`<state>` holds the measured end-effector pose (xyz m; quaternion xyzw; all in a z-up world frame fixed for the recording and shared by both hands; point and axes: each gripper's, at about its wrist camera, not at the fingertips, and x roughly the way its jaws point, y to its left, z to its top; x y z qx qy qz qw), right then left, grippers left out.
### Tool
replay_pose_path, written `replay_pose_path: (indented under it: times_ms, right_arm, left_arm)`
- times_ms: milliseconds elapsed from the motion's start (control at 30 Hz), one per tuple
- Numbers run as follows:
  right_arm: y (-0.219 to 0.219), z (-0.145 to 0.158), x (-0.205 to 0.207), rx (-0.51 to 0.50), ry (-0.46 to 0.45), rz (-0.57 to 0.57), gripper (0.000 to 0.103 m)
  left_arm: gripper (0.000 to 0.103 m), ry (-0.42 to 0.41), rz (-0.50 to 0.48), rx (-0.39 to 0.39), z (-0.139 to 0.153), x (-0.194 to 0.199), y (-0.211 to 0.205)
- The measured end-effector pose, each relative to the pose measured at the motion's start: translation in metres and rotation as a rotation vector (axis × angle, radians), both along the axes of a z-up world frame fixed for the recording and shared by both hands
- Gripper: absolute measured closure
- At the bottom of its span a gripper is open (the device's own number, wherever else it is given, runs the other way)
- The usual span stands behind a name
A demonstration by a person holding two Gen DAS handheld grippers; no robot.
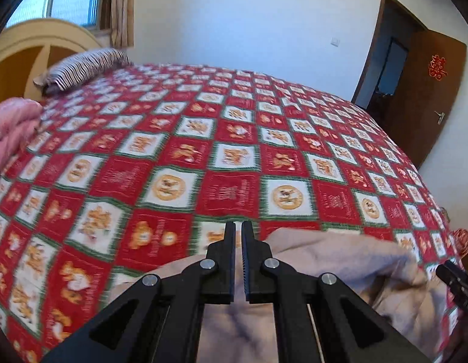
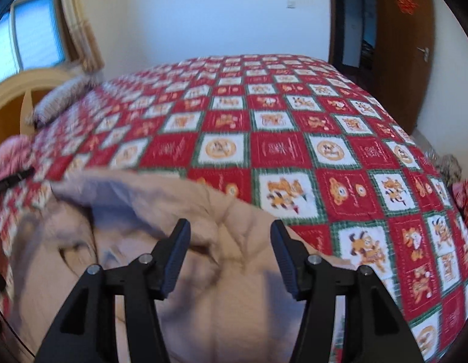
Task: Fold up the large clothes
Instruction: 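Carry the held hem over the jacket toward the collar with both grippers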
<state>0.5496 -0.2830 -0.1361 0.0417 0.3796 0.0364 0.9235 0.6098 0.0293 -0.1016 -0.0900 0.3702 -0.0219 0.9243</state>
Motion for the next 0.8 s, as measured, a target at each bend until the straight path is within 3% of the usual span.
replay_pose_path:
  times_ms: [100,233,367,433,600,800]
  right_arm:
    - [0.01,0.004,0.015,0.056,-0.036,-0.007,0.037]
    - [0.02,0.001,0.039,0.144,-0.024,-0.022,0.036]
    - [0.039,-0.013,0.049,0.114,0.023,0.045,0.036]
    - [0.047,-0.029,0.047,0.071,0.062,0.072,0.036]
    - [0.049,-0.063,0.045,0.021,0.147,0.072,0.036]
    - [0.053,-0.072,0.046,-0.025,0.151,0.071,0.036]
  left_arm:
    - [0.099,-0.007,-0.027,0.029,0.0,0.017,-0.023]
    - [0.099,0.055,-0.081,0.082,-0.021,0.033,-0.049]
    - [0.099,0.106,-0.151,0.155,-0.056,0.022,-0.06]
    - [0.099,0.134,-0.166,0.144,-0.071,0.021,-0.059]
    - [0.099,0.124,-0.178,0.133,-0.081,0.016,-0.06]
    - [0.099,0.094,-0.169,0.108,-0.089,0.012,-0.057]
